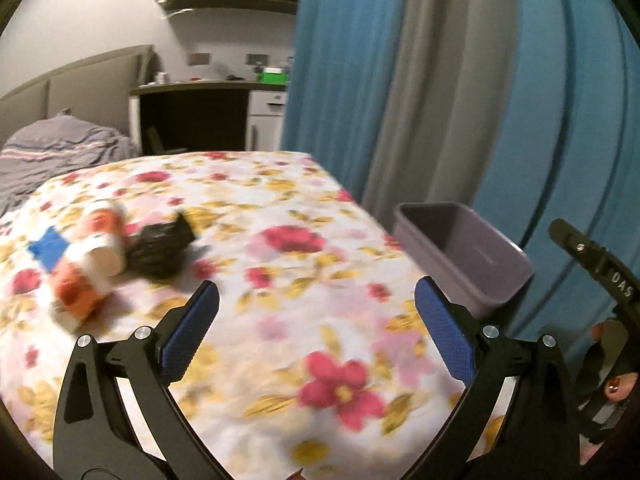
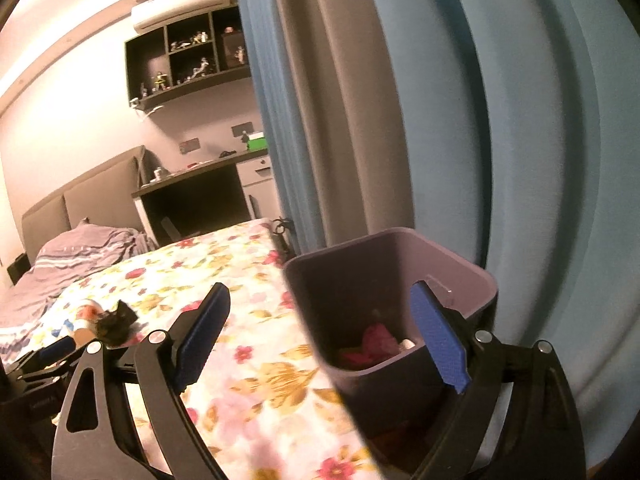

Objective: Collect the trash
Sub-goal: 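Move both tools back over the orange cups and black bag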

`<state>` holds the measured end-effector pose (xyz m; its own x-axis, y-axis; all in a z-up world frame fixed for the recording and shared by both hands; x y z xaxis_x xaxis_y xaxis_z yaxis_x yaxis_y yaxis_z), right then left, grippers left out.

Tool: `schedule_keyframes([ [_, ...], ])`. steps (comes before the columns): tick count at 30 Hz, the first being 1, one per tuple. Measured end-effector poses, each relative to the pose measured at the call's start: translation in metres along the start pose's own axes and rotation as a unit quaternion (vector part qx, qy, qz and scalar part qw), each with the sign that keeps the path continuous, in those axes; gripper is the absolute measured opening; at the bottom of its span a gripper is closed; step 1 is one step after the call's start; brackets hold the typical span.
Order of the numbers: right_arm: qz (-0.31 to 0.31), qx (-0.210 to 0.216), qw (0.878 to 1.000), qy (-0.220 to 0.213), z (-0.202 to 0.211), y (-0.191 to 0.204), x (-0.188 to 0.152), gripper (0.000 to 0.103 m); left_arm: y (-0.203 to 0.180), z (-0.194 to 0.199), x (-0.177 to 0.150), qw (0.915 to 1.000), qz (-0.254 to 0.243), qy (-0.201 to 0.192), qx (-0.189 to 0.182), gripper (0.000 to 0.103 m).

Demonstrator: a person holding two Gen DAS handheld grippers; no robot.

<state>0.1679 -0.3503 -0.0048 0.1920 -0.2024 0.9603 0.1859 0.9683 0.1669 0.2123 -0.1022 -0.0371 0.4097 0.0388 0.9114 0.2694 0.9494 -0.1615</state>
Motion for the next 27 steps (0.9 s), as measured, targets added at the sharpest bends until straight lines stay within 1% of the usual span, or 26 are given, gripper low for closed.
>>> schedule_keyframes([
  [4, 0.006, 0.020, 1.000, 0.003, 0.007, 0.024, -0.005, 0.088, 0.038, 0.022, -0.006, 0.9993, 0.015, -0.004, 0.035, 0.097],
  [8, 0.019, 0.045, 0.999, 0.013, 0.010, 0.054, -0.014, 0.088, 0.079, 0.043, -0.013, 0.9968, 0.028, -0.007, 0.075, 0.097],
  [15, 0.034, 0.088, 0.995, 0.035, 0.009, 0.107, -0.032, 0.088, 0.143, 0.063, -0.021, 0.9914, 0.037, -0.003, 0.126, 0.097],
  [18, 0.040, 0.105, 0.993, 0.046, 0.005, 0.128, -0.039, 0.088, 0.168, 0.065, -0.024, 0.9898, 0.045, 0.001, 0.135, 0.097],
  [21, 0.050, 0.119, 0.990, 0.055, 0.001, 0.149, -0.045, 0.088, 0.189, 0.062, -0.024, 0.9894, 0.051, 0.008, 0.136, 0.097],
  [24, 0.063, 0.131, 0.987, 0.063, -0.004, 0.169, -0.053, 0.088, 0.201, 0.053, -0.024, 0.9896, 0.045, 0.022, 0.135, 0.097],
  [27, 0.072, 0.141, 0.985, 0.071, -0.009, 0.186, -0.059, 0.088, 0.209, 0.041, -0.021, 0.9910, 0.038, 0.025, 0.126, 0.097],
])
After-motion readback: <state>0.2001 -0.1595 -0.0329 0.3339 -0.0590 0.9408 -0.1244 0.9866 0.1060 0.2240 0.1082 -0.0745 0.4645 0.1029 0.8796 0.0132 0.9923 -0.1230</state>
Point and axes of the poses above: each gripper's, at about its wrist camera, not at the fingertips, and z roughly against the way its jaws point, y to its left, x to its top, the point moved 5 cm from there along -z, roughly the way its jaws point, and after that the axes turned 9 degrees about -y, right-handed, at the moved point
